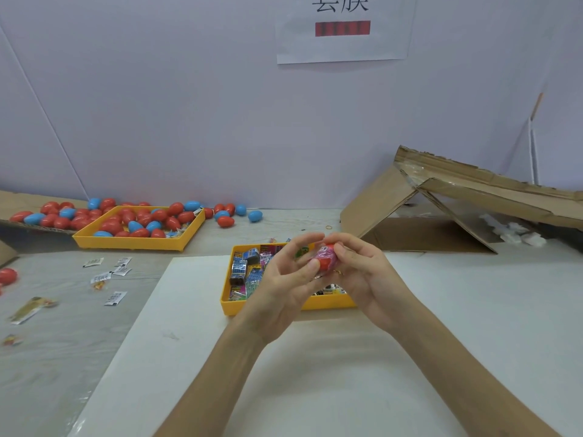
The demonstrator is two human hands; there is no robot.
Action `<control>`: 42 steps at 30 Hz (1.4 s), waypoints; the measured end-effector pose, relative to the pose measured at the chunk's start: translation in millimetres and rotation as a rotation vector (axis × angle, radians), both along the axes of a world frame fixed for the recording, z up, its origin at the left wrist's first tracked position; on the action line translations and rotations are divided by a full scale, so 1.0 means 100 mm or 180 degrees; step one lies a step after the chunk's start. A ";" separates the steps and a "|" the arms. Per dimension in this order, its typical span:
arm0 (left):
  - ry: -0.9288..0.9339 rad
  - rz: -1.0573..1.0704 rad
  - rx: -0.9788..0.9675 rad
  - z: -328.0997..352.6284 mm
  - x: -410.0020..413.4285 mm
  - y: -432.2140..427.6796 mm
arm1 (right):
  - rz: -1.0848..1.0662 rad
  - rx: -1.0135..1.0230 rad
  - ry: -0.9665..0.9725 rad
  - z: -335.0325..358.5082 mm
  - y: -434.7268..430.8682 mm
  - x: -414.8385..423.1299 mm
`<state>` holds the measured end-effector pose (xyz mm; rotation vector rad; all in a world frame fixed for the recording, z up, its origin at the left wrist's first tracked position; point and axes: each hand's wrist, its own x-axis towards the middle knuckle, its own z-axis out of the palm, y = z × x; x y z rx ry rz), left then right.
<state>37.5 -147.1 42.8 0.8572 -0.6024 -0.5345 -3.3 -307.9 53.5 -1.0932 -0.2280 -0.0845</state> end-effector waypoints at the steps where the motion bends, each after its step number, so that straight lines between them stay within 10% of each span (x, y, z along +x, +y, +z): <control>1: -0.0076 0.0051 0.0030 0.00 0.01 0.00 | -0.0012 -0.0029 -0.0018 0.00 -0.01 0.00; 18: -0.1182 0.0884 0.0971 0.08 -0.03 -0.01 | -0.0237 -0.0516 0.0045 0.10 -0.07 -0.03; 42: -0.0311 -0.0076 0.0144 0.05 -0.01 0.02 | -0.0118 -0.0606 -0.0200 0.09 -0.04 -0.05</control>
